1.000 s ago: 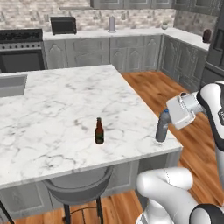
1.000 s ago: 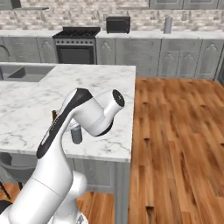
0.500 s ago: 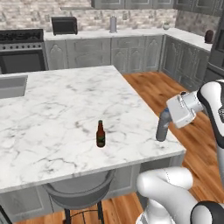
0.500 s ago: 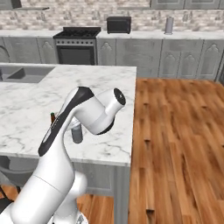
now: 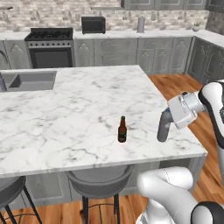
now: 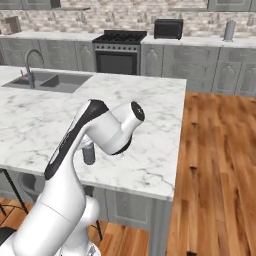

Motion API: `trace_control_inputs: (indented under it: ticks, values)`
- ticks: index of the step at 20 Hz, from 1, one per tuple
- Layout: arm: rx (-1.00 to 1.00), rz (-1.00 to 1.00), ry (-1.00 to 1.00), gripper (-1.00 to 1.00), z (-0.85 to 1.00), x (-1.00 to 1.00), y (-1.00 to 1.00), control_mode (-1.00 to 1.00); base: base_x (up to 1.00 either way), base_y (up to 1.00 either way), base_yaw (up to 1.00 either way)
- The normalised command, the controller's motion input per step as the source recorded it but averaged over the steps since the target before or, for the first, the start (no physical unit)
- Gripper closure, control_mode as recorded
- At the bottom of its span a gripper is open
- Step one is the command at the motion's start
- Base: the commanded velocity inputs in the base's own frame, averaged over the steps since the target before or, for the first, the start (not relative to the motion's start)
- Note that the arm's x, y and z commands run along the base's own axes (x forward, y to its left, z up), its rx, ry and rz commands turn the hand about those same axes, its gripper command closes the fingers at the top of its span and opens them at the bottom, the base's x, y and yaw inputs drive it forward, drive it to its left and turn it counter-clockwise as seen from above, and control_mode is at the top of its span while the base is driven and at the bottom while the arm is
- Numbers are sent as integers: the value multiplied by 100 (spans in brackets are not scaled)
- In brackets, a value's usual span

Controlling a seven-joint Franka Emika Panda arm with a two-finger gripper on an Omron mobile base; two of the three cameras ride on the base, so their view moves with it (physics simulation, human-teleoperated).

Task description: Place the drinks on the dining counter in a tight cluster.

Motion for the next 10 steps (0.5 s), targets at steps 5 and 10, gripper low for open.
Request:
trace_control_inputs:
  ticks: [5,10]
  values:
    - [0,0,0,100,0,0,0,100,17,0,0]
    - [0,0,0,100,0,0,0,100,0,0,0]
